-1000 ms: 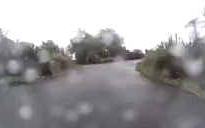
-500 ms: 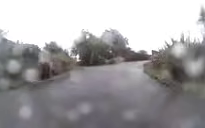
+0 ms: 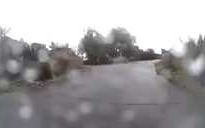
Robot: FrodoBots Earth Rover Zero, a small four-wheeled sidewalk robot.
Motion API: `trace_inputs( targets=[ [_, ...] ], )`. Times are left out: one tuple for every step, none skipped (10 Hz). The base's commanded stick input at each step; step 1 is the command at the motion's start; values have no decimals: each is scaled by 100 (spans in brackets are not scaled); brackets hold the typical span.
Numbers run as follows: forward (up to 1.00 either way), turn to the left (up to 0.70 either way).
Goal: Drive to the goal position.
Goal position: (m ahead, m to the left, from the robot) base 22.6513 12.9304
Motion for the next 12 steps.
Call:
trace_inputs(
  targets=[
    [100,0],
    [100,0],
    [100,0],
    [100,0],
    [100,0],
    [100,0],
    [100,0],
    [100,0],
    [100,0],
    [100,0],
    [100,0],
    [100,0]
  ],
)
